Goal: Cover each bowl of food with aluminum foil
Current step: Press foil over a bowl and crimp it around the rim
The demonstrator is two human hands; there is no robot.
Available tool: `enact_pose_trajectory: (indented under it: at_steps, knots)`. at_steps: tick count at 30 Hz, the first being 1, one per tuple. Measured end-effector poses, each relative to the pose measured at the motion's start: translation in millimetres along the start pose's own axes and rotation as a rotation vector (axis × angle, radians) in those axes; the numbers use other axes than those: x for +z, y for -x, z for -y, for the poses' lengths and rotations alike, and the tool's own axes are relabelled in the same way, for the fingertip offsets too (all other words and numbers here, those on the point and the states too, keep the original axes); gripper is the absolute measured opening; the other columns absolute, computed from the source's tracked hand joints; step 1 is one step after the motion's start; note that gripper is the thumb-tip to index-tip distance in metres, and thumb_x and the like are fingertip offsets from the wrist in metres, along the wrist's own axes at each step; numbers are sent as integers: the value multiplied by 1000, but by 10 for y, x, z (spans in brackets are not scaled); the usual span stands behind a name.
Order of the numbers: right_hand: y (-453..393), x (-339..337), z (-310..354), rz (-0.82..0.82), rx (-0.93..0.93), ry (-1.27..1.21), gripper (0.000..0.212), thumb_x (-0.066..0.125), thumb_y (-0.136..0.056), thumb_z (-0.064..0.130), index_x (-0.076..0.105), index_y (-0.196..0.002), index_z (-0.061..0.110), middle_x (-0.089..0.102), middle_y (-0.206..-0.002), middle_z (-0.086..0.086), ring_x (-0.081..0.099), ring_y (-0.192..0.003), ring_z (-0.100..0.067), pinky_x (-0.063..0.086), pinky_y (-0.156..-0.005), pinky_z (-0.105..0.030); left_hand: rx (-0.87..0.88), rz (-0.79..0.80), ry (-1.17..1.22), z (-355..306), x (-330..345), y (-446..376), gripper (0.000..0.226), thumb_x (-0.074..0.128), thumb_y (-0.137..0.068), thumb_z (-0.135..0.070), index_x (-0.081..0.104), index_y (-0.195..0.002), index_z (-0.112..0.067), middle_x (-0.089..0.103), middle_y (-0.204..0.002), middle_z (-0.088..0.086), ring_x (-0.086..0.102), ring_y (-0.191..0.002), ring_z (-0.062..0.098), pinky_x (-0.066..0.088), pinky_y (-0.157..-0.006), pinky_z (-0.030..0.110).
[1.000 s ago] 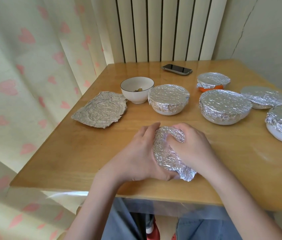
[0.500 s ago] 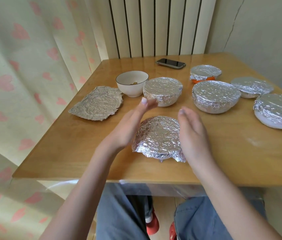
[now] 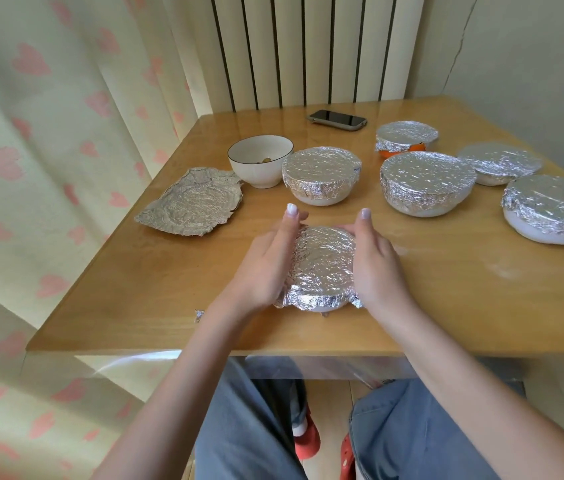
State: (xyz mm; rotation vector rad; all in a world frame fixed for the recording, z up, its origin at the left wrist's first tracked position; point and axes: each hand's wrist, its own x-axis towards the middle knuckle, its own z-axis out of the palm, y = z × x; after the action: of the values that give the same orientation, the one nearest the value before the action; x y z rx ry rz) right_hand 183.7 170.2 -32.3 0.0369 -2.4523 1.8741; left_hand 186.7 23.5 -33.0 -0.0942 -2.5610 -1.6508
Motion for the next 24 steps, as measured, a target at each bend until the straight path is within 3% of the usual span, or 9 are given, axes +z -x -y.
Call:
enact_pose_trajectory:
  at_steps: [2, 5, 8, 10, 12, 15, 19, 22, 24]
  knots:
    - [-9, -81, 63, 14, 2, 29, 67, 17, -97, 59, 61, -116, 12, 64, -113, -6, 55, -105, -18, 38, -95, -30, -99, 5, 130, 30, -90, -163, 97, 10, -75, -83, 43, -141, -21, 56, -134, -6, 42, -138, 20, 34, -109, 29]
    - [23, -203, 147, -98, -30, -35, 54, 21, -101, 46, 57, -120, 10, 57, -109, -2, 49, -110, -16, 31, -89, -25, -68, -111, 316, -10, -193, -117, 77, 8, -96, -61, 39, -147, -12, 48, -145, -1, 40, -138, 9, 33, -103, 16]
    - [132, -127, 187, -152, -29, -108, 45, 26, -103, 41, 50, -131, 15, 50, -117, 7, 43, -115, -6, 29, -95, -21, 17, -18, 378, -4, -170, -88, 79, 5, -98, -60, 49, -139, -9, 56, -139, 2, 46, -132, 4, 25, -116, 26]
    - [219, -11, 160, -190, -50, -137, 43, 30, -102, 36, 42, -140, 19, 45, -140, 6, 35, -132, -7, 27, -109, -27, 17, 52, 337, -53, -137, -182, 80, 10, -91, -62, 55, -132, -10, 60, -135, 4, 49, -130, 5, 26, -117, 28]
    - [288, 98, 129, -214, -74, -116, 45, 32, -102, 32, 34, -145, 20, 37, -150, -1, 27, -141, -14, 21, -116, -34, -1, 159, 284, -124, -96, -247, 78, 14, -86, -61, 59, -126, -12, 62, -131, 6, 54, -126, 7, 33, -114, 28]
    - [315, 217, 65, -228, -91, -49, 45, 33, -102, 26, 31, -146, 15, 44, -144, -6, 37, -132, -18, 25, -100, -17, -16, 212, 217, -110, -14, -248, 71, 24, -86, -63, 68, -114, -15, 68, -122, 5, 62, -116, 12, 38, -112, 36]
    - [279, 249, 52, -284, -103, -35, 36, 34, -102, 19, 44, -135, 8, 55, -129, -10, 48, -116, -21, 28, -80, -13, -67, 118, 190, -38, -13, -221, 71, 29, -82, -77, 77, -97, -27, 74, -109, 1, 65, -111, 20, 38, -110, 47]
    - [204, 200, 23, -254, -31, -90, 32, 31, -103, 21, 50, -126, 8, 57, -124, -8, 52, -111, -21, 31, -77, -15, -89, 4, 124, -36, 4, -126, 70, 23, -93, -70, 77, -94, -26, 76, -98, -2, 68, -100, 14, 46, -103, 43]
    - [183, 177, 21, -239, -10, -102, 35, 28, -103, 24, 53, -123, 9, 59, -121, -6, 52, -112, -20, 35, -83, -21, -75, -76, 102, -51, 44, -62, 68, 19, -100, -63, 77, -91, -27, 76, -94, -5, 69, -96, 10, 48, -100, 40]
